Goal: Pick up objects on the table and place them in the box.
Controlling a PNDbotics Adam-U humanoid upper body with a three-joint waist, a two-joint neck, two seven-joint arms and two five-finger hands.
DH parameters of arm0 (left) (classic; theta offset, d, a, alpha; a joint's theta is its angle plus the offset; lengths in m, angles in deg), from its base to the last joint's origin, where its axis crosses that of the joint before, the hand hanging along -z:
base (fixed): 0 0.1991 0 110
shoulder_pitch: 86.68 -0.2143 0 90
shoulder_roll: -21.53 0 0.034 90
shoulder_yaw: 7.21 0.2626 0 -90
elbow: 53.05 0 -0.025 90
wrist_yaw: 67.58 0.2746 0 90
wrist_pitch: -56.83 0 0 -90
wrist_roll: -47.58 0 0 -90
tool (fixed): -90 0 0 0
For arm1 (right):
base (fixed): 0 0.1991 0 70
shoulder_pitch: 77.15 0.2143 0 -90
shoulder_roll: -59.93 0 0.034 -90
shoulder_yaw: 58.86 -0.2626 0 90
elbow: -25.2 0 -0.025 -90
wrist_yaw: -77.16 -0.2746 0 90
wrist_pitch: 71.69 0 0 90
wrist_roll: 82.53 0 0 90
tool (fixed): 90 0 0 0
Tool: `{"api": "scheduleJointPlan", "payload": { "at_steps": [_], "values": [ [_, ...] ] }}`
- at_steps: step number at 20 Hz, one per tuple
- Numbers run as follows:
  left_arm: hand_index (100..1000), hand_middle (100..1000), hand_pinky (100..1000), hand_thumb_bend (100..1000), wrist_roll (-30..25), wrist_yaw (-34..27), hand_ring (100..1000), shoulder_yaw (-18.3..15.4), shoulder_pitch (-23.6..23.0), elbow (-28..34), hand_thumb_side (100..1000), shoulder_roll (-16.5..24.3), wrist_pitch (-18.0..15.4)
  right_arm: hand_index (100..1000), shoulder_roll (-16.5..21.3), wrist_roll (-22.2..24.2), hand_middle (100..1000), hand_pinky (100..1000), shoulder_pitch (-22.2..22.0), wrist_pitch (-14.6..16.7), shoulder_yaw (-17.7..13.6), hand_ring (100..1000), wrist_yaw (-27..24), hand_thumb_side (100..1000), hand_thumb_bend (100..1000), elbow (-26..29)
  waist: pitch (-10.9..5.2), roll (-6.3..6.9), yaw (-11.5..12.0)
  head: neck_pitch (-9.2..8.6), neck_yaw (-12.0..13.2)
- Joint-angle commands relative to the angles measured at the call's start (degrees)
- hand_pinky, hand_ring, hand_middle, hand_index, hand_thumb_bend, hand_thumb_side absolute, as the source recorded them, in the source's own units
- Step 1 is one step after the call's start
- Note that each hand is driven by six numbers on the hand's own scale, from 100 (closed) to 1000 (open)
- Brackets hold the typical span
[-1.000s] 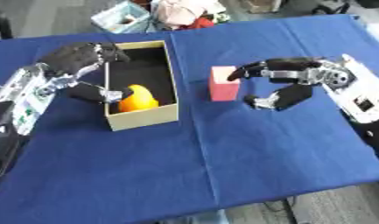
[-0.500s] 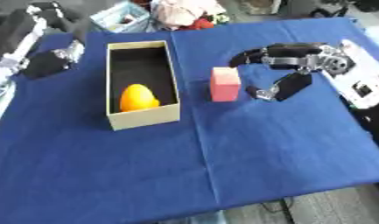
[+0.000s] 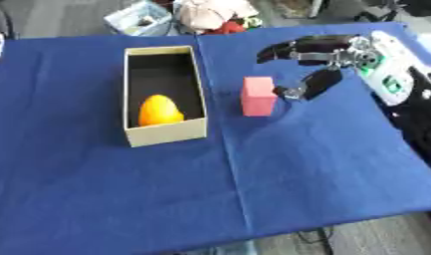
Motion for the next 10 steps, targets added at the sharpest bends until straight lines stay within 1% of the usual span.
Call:
{"api": "scheduleJointPlan", "payload": {
  "at_steps": [1, 7, 8, 10],
  "values": [
    [820, 635, 675, 100, 0.11, -1.04, 607, -2.03, -0.64, 3.31, 901, 1.33, 1.26, 1000, -0.4, -1.05, 995, 918, 1.92, 0.74, -1.74, 999, 3.15, 706, 141, -3.76, -0.99, 0.08, 0.31, -0.03, -0.57],
    [821, 631, 675, 100, -0.56, -1.46, 606, -2.95, -3.06, 4.1, 910, 0.16, 2.21, 1000, -2.8, -2.76, 991, 917, 3.42, 1.22, -3.17, 999, 6.94, 734, 113, -9.22, -1.18, 0.12, 1.03, 0.01, -1.17],
    [821, 631, 675, 100, -0.65, -1.44, 606, -3.0, -3.28, 4.1, 911, 0.03, 2.29, 1000, -3.04, -3.0, 990, 916, 3.55, 1.26, -3.36, 999, 7.47, 723, 100, -9.89, -1.2, 0.14, 1.11, 0.03, -1.17],
    [821, 631, 675, 100, -0.9, -1.37, 606, -2.97, -3.62, 3.88, 914, -0.29, 2.44, 1000, -3.46, -3.46, 990, 916, 3.74, 1.25, -3.74, 999, 8.5, 747, 104, -11.15, -1.22, 0.22, 1.2, 0.05, -1.16]
  ]
}}
